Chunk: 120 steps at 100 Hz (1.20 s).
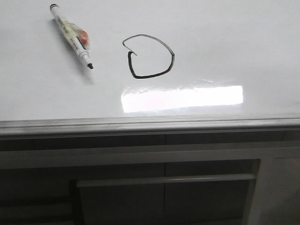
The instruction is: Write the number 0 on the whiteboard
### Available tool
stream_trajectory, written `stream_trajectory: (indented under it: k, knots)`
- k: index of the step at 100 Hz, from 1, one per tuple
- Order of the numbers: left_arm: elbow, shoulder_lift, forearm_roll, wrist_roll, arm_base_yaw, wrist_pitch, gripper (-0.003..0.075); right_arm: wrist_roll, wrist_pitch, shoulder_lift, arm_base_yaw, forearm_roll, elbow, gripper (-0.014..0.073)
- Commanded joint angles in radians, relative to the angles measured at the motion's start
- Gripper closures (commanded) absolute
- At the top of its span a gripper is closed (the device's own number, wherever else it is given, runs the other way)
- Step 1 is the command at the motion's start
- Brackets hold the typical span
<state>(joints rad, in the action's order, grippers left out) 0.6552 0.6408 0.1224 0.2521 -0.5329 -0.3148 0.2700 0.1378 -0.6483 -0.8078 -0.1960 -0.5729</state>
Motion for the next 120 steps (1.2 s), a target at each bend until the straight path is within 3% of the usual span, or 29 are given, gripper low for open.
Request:
stream_trajectory:
  k: [1,7,16,23,45,120]
  knots:
    - [0.026,-0.113,0.092,0.000,0.001,-0.086,0.0666,0.000,-0.210,0.022,0.004,0.014,0.061,0.0639]
    - [0.024,-0.178,0.126,0.000,0.001,-0.168,0.0739,0.000,-0.356,0.034,0.004,0.001,0.141,0.0639]
    - [0.016,-0.255,0.146,-0.002,0.001,-0.236,0.0740,0.000,-0.539,0.039,0.004,-0.058,0.231,0.0639]
    - [0.001,-0.298,0.142,-0.002,0.001,-0.260,0.0740,0.000,-0.596,0.039,0.004,-0.114,0.269,0.0641]
    - [-0.038,-0.341,0.138,-0.002,0.001,-0.321,0.0740,0.000,-0.595,0.039,0.000,-0.124,0.282,0.0641]
    - [-0.097,-0.348,0.133,-0.002,0.007,-0.317,0.0740,0.000,-0.597,0.039,0.000,-0.124,0.282,0.0641]
